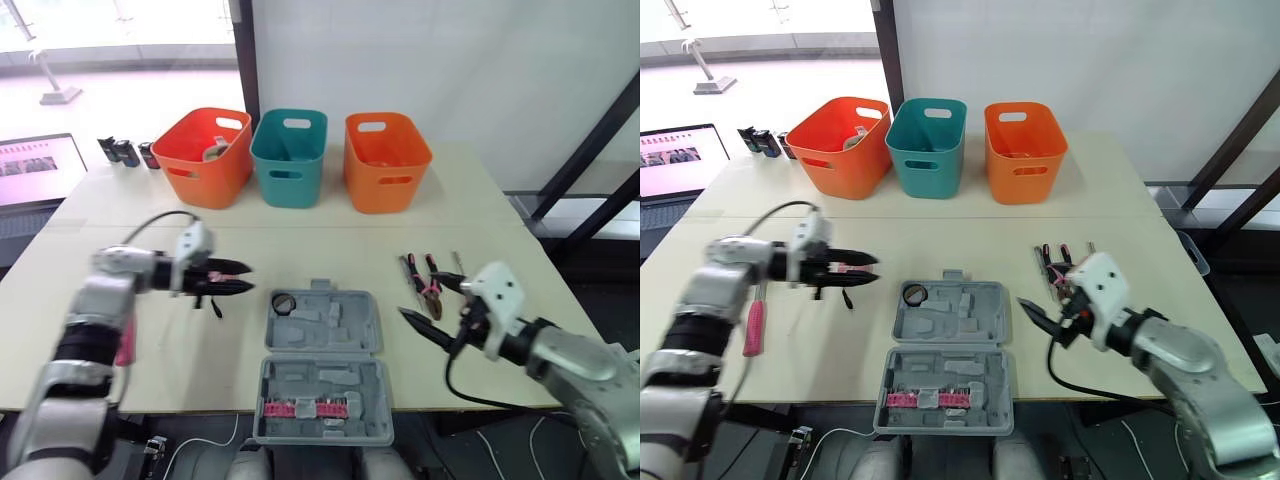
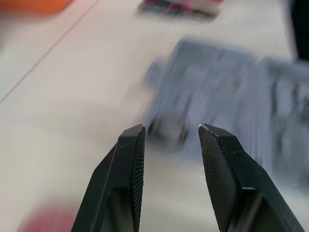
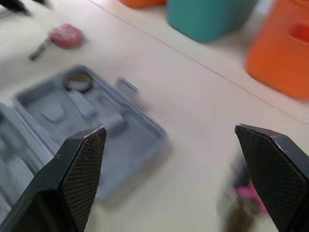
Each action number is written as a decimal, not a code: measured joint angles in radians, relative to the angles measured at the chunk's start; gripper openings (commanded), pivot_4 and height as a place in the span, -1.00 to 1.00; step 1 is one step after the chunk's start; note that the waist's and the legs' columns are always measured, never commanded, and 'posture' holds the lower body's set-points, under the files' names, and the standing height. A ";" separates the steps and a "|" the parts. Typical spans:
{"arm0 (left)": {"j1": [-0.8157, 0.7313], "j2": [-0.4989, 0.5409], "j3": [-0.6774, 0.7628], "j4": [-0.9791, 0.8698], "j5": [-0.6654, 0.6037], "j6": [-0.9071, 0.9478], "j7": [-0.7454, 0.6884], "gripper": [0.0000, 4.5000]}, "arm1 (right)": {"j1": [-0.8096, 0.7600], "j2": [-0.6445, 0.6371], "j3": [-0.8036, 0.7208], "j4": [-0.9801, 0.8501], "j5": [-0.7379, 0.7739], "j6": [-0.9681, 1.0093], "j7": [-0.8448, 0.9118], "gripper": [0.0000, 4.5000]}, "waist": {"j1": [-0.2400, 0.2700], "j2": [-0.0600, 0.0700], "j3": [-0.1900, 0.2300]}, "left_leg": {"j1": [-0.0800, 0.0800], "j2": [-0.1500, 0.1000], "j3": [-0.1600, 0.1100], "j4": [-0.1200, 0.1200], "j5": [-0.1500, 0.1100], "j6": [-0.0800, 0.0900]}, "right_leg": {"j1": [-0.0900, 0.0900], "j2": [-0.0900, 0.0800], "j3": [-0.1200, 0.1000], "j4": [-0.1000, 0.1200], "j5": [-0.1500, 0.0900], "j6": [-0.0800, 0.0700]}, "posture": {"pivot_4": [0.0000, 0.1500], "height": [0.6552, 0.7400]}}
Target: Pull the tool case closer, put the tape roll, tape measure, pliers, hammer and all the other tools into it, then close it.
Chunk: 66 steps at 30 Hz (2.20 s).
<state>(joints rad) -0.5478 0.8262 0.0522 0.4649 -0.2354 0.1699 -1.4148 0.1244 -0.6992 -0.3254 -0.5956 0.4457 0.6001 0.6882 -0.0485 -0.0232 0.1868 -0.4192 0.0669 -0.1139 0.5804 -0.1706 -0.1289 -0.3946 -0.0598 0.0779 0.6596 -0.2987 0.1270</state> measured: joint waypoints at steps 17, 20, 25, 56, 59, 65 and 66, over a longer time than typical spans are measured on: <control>0.576 0.346 0.401 0.558 0.004 -0.321 0.202 0.97 | 0.218 -0.090 -0.329 0.484 -0.009 -0.310 0.272 1.00 | 0.010 -0.001 0.000 | 0.002 0.000 0.005 -0.004 -0.002 -0.003 | -0.006 -0.004 0.001 -0.003 -0.003 -0.007 | 1.00 1.00; 0.592 0.342 0.419 0.548 -0.017 -0.338 0.200 0.97 | 0.225 -0.090 -0.331 0.479 -0.007 -0.317 0.282 1.00 | 0.008 -0.002 -0.002 | 0.003 0.000 0.006 -0.004 -0.003 -0.005 | -0.005 -0.005 0.001 -0.005 -0.002 -0.008 | 1.00 1.00; 0.617 0.281 0.440 0.459 -0.050 -0.330 0.205 0.97 | 0.229 -0.090 -0.326 0.445 -0.007 -0.304 0.270 1.00 | 0.004 -0.001 -0.002 | 0.001 0.000 0.011 -0.005 -0.001 -0.002 | -0.001 -0.005 0.003 -0.008 -0.002 -0.007 | 1.00 1.00; 0.344 -0.641 0.119 -0.313 0.100 0.161 1.299 0.97 | -0.377 0.010 0.402 0.012 0.093 0.003 0.098 1.00 | 0.017 -0.003 -0.003 | 0.002 0.000 0.006 0.000 0.000 -0.001 | 0.005 -0.002 0.003 -0.010 0.001 -0.001 | 1.00 1.00; 0.309 -0.643 0.120 -0.261 0.107 0.142 1.312 0.59 | -0.379 0.010 0.403 0.011 0.087 0.006 0.092 1.00 | 0.028 -0.002 -0.003 | 0.003 0.000 0.005 0.000 0.000 -0.001 | 0.005 -0.001 0.003 -0.009 0.001 -0.001 | 1.00 1.00; 0.291 -0.642 0.136 -0.205 0.110 0.104 1.324 -0.77 | -0.379 0.009 0.402 0.007 0.080 0.018 0.077 1.00 | 0.040 -0.001 -0.004 | 0.003 -0.001 0.005 0.000 0.000 -0.001 | 0.006 -0.002 0.003 -0.010 0.001 -0.001 | 1.00 1.00; 0.290 -0.643 0.140 -0.203 0.110 0.104 1.327 -0.97 | -0.378 0.009 0.401 0.006 0.079 0.022 0.074 1.00 | 0.040 -0.001 -0.004 | 0.003 -0.001 0.005 0.000 0.000 -0.001 | 0.006 -0.002 0.003 -0.010 0.001 -0.001 | 1.00 1.00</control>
<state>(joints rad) -0.2581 0.1836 0.1925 0.2618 -0.1258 0.2738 -0.0882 -0.2540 -0.6900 0.0759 -0.5899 0.5247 0.6222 0.7617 -0.0085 -0.0242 0.1826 -0.4166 0.0657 -0.1085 0.5800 -0.1708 -0.1298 -0.3884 -0.0619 0.0805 0.6494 -0.2978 0.1263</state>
